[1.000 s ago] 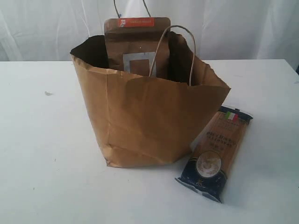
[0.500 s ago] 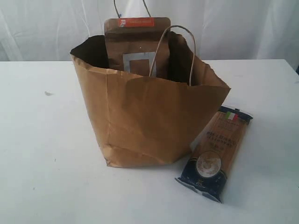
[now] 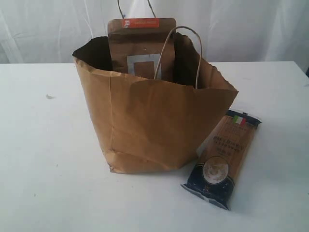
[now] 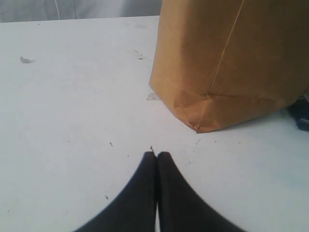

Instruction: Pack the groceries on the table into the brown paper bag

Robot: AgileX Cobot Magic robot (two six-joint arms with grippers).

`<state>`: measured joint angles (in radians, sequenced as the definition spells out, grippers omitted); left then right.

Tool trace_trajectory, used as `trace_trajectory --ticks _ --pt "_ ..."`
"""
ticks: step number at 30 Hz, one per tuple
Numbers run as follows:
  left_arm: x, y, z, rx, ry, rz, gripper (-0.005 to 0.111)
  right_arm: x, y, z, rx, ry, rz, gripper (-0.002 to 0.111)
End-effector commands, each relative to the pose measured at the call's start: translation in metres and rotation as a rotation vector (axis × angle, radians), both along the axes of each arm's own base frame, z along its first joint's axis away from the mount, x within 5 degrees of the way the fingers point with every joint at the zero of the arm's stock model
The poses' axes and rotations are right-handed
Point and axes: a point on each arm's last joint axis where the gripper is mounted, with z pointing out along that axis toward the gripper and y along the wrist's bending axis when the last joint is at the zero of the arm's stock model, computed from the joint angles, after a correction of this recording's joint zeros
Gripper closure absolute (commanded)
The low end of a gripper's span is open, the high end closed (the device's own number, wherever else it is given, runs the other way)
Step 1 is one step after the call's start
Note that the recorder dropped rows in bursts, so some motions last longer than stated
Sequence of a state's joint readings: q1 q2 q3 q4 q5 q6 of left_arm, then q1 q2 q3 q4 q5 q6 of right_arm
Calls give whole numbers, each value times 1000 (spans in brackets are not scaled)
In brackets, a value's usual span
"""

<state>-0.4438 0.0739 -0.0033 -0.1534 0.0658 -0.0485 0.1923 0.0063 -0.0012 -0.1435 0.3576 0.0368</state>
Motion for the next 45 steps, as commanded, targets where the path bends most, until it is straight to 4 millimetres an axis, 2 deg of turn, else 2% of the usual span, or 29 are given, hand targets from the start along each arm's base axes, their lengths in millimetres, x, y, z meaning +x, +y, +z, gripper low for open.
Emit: trace_trajectory --ticks 1,34,37,45 --pt "-1 0 -2 0 9 0 107 0 0 1 2 -20 -3 108" --pt "-1 0 -2 0 9 0 107 0 0 1 3 -20 -6 108" --pt "-1 0 -2 0 9 0 107 1 -1 7 -72 -92 11 108" --pt "-1 0 -2 0 9 0 107 -1 7 47 59 -530 74 108"
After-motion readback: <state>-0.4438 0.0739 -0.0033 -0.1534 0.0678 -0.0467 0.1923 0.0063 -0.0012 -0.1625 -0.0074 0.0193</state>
